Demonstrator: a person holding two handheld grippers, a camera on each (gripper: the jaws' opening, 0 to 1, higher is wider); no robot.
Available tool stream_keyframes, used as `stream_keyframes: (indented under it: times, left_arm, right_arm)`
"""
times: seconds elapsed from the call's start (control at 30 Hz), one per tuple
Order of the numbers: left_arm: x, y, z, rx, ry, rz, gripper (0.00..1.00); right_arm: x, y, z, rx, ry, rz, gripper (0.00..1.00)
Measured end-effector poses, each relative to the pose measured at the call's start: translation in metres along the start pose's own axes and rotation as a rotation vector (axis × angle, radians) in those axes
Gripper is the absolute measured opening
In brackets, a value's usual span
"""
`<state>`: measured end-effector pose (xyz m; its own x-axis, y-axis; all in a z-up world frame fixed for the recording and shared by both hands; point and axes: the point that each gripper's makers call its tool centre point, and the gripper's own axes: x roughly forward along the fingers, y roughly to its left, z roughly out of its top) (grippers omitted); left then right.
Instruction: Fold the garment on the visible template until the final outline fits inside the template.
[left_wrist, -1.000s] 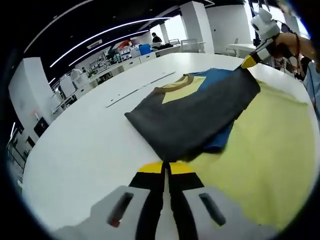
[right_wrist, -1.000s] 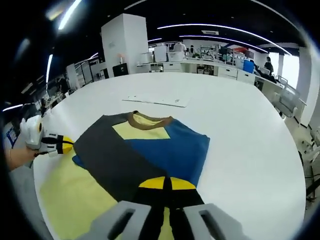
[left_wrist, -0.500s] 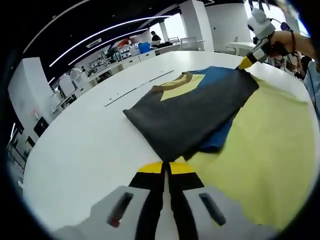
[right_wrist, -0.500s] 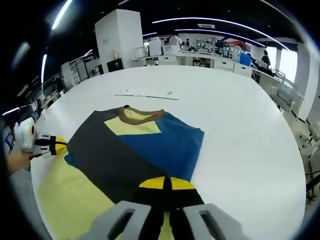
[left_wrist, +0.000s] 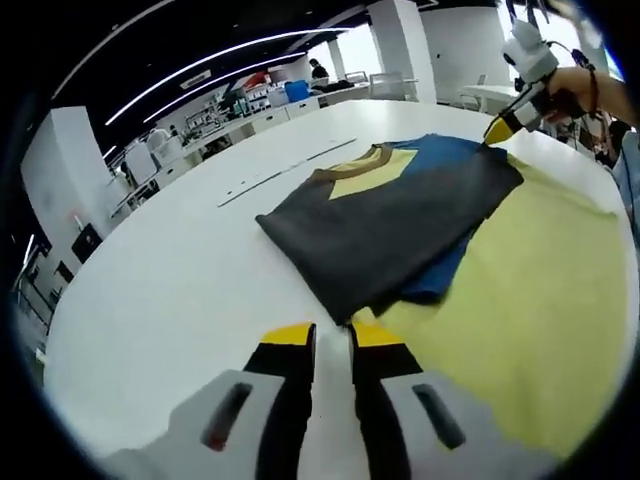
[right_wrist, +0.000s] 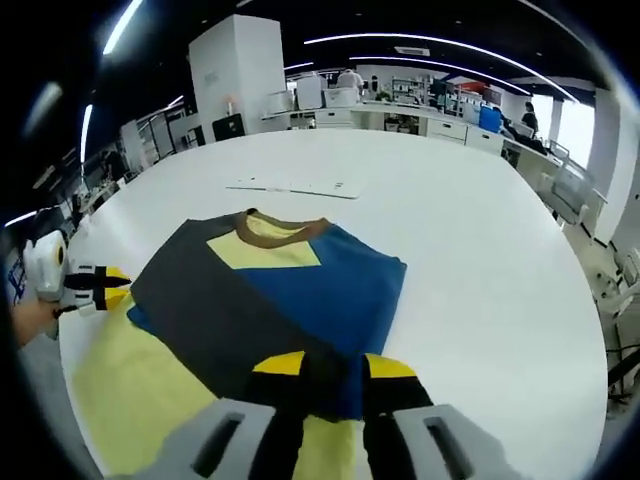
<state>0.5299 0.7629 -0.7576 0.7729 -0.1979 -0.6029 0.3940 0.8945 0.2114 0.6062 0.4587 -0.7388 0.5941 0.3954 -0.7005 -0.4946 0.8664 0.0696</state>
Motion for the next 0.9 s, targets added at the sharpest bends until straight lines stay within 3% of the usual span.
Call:
stream_keyframes:
  times: [0.13, 0.2, 0.37, 0.7, 0.9]
  left_arm:
    - [-0.011, 0.001, 0.006, -0.090, -0.037, -0.024, 0.28]
    - [-0.015, -0.003, 0.011, -0.135, -0.071, -0.057, 0.40]
    - [-0.033, -0.004, 0.013, -0.139, -0.085, -0.083, 0.59]
    - [-0.062, -0.019, 0.017, -0.125, -0.104, -0.154, 0.83]
    - [-0.080, -0.033, 0.013, -0.099, -0.107, -0.204, 0.91]
  right_arm:
    - [-0.010, 0.010, -0.002, -0.009, 0.006, 0.045, 0.44]
    - [-0.015, 0.017, -0.008, 0.011, 0.031, 0.081, 0.53]
    - [-0.031, 0.031, -0.018, -0.008, 0.059, 0.140, 0.68]
    - [-0.061, 0.060, -0.045, -0.059, 0.139, 0.257, 0.88]
    - [-0.079, 0.069, -0.061, -0.113, 0.160, 0.284, 0.91]
